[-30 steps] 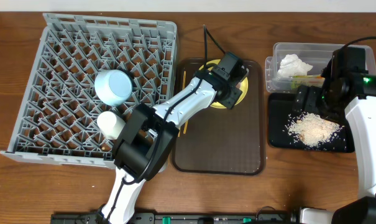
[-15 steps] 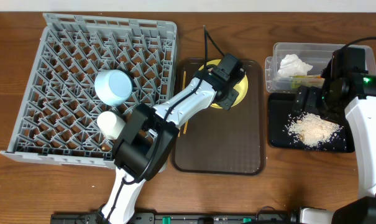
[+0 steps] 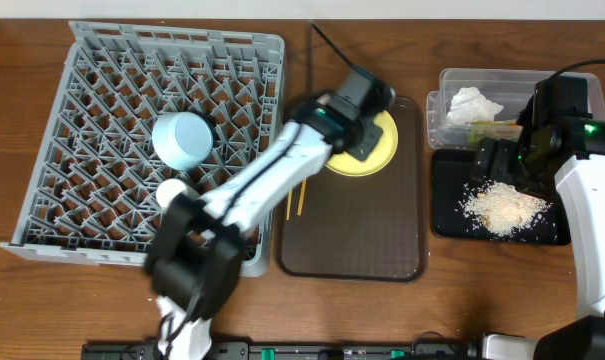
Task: Sort waste into correct bins and load items into the dishwasher
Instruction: 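Carry the white bowl with the left gripper and set it in the rack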
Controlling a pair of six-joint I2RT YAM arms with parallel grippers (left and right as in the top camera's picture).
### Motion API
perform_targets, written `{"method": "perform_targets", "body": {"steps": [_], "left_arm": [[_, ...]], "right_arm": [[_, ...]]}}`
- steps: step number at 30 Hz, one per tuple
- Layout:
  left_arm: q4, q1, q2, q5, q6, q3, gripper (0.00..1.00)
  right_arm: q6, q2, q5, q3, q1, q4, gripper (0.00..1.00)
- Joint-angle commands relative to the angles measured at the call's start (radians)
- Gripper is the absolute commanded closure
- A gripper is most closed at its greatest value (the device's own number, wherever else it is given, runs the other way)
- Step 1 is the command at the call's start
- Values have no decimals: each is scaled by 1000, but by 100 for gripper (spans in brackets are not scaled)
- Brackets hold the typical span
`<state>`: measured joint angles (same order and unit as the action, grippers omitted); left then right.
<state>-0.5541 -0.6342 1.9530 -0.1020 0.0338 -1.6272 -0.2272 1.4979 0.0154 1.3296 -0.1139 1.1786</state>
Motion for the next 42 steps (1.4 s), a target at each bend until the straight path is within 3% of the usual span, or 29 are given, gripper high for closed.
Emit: {"method": "perform_targets", "body": {"steps": [1, 12, 20, 27, 33, 42], "left_arm": [[-13, 87, -117, -45, -1, -4, 94], [-9, 509, -158, -768, -5, -4, 94], [16, 732, -114, -1080, -7, -4, 94], [123, 830, -5, -1320, -151, -4, 94], [185, 835, 98, -1408, -305, -4, 94], [267, 836, 199, -1427, -368, -4, 94]], "right_arm": [[0, -8, 3, 10, -6, 0, 1], [0, -8, 3, 10, -6, 1, 1], [0, -8, 2, 10, -6, 1, 1], [0, -8, 2, 10, -6, 1, 1], [-1, -8, 2, 10, -6, 3, 1], [0, -8, 2, 10, -6, 7, 1]]}}
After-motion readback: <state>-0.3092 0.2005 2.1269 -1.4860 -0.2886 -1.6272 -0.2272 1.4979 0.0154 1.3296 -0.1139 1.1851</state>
